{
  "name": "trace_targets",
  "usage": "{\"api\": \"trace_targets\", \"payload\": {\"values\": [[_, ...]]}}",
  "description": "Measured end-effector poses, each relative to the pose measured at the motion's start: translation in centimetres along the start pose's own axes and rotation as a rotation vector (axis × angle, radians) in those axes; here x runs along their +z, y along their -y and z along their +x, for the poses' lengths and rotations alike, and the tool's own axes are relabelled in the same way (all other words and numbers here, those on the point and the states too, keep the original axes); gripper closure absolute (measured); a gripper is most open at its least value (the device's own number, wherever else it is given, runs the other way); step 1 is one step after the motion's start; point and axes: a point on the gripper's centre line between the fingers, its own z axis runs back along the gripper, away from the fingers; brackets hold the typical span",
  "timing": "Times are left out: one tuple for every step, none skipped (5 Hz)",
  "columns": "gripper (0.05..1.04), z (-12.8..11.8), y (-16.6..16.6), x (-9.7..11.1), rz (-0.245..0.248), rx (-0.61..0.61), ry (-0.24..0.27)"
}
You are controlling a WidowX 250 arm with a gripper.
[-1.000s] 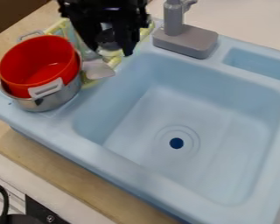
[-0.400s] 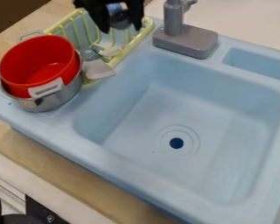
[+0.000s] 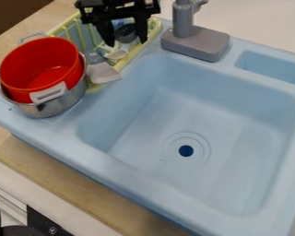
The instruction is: Put the blue spoon in the yellow pot
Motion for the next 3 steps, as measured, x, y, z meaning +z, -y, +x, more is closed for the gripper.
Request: {"api": "trace_targets", "payload": {"values": [[0.419, 0.64, 0.00, 0.04, -0.014, 0.060, 0.028], [0.420, 1.39, -0.13, -0.39, -0.047, 0.118, 0.022], [0.370, 1.43, -0.04, -0.93, -0.055, 0.175, 0.013]]}}
